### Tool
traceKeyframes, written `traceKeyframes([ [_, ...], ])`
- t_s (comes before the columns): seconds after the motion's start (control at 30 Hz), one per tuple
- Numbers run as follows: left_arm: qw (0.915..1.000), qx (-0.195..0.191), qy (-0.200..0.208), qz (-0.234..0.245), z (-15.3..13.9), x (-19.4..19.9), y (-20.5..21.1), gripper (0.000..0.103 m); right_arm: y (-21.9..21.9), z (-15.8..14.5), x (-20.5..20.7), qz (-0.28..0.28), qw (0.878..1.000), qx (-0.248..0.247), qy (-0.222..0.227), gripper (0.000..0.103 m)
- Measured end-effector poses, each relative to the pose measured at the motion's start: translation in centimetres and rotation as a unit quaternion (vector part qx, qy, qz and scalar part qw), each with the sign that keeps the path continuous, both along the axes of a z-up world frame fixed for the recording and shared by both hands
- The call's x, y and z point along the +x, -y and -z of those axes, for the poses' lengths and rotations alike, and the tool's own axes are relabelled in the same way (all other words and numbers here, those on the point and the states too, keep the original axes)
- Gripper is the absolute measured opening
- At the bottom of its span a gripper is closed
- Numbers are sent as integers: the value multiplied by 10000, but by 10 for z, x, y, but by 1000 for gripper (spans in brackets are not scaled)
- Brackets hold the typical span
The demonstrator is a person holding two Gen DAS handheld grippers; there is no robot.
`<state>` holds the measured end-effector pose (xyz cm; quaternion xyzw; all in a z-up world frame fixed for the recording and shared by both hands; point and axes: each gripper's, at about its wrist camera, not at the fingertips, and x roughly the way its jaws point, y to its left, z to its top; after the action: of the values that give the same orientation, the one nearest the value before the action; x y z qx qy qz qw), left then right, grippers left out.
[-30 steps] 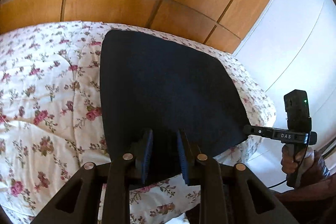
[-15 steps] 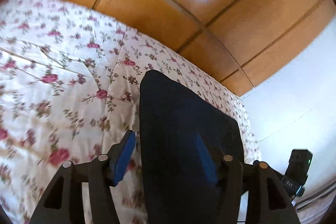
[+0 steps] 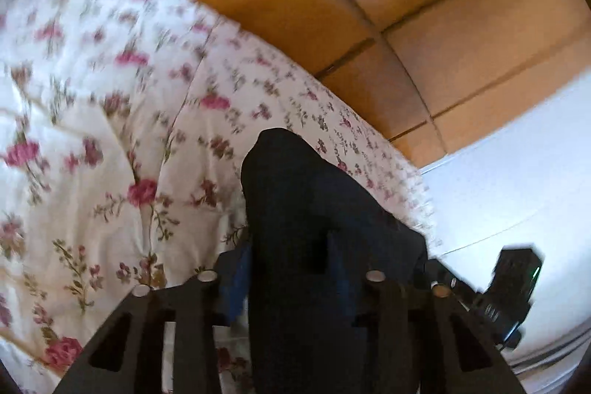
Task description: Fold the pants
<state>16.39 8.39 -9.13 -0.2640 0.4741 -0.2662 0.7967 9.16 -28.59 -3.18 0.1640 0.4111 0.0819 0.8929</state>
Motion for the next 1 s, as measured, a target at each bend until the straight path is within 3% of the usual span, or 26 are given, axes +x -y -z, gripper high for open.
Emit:
traceKeyframes([
  [0.1,9968,581,540,-33,-14,-17,13,33,-2,18,1,-31,9989,-458,-39,23],
  [0.17,9924,1093,560,-105,-10,-18,20,33,3,29,-1,-39,9991,-419,83,20],
  [0.27,9877,1487,436,-219,6,-13,28,35,13,31,3,87,9998,-185,24,13],
  [0.43,9855,1612,349,-392,-4,-17,19,39,11,30,2,57,9997,-215,92,13],
  [0.6,9723,2006,835,-866,-37,-47,6,36,16,32,0,103,9998,-9,168,13],
  [0.67,9722,1928,1069,-795,-46,-65,5,36,16,31,-1,108,9998,-1,182,13],
  [0.83,9604,2247,1598,-410,-51,-103,27,36,17,31,-2,124,9997,89,196,13],
  [0.93,9505,2626,1658,-128,-41,-112,46,36,20,33,-3,142,9994,219,213,13],
  [0.97,9466,2852,1502,-14,-26,-111,53,36,21,33,-3,141,9994,253,213,13],
  [1.0,9476,2852,1436,-47,-18,-110,53,36,22,33,-3,138,9993,289,211,13],
])
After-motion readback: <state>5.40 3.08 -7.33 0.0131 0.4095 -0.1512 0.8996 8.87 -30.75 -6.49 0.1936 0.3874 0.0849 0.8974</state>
